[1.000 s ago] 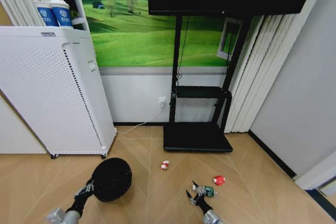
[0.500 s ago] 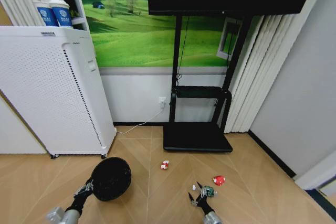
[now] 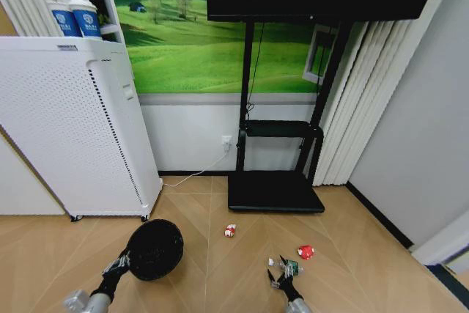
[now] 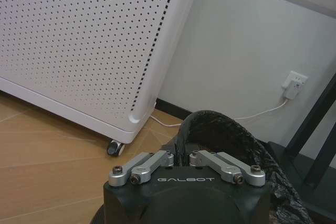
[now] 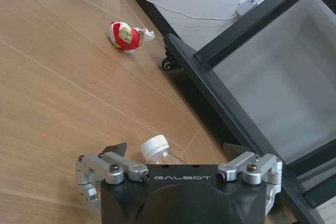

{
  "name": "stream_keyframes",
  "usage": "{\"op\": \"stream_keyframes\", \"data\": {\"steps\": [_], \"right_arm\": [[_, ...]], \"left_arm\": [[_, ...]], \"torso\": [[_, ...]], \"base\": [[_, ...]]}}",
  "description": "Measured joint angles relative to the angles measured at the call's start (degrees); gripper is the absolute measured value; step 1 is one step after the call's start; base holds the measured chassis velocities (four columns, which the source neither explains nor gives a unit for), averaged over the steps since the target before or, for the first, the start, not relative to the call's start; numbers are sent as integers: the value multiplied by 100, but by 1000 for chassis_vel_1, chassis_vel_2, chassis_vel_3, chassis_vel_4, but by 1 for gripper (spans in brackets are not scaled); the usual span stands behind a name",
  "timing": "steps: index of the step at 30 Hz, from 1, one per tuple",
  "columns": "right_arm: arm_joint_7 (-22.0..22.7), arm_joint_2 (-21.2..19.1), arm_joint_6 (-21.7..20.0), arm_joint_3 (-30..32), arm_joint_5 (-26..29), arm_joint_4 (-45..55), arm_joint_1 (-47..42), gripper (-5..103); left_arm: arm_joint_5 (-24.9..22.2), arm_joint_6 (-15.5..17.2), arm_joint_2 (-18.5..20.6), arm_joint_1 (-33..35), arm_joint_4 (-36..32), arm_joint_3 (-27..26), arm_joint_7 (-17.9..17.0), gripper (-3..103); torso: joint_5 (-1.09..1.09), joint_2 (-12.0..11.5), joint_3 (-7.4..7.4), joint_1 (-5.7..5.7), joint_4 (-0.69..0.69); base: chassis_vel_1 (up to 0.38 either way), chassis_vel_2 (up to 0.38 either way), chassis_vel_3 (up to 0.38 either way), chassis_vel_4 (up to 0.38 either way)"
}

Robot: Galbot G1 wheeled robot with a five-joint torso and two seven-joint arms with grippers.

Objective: Pick up the trash bin and place the garbage on the floor into it.

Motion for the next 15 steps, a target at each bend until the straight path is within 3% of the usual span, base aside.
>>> {"op": "stream_keyframes", "data": {"steps": [15], "right_arm": [[81,287,-106,-26,45,-218,114,100]], "left_arm": [[-12,-23,21,-12,59,9,14,7]], "torso": [[0,0,0,0,0]], "base": [[0,0,0,0]]}}
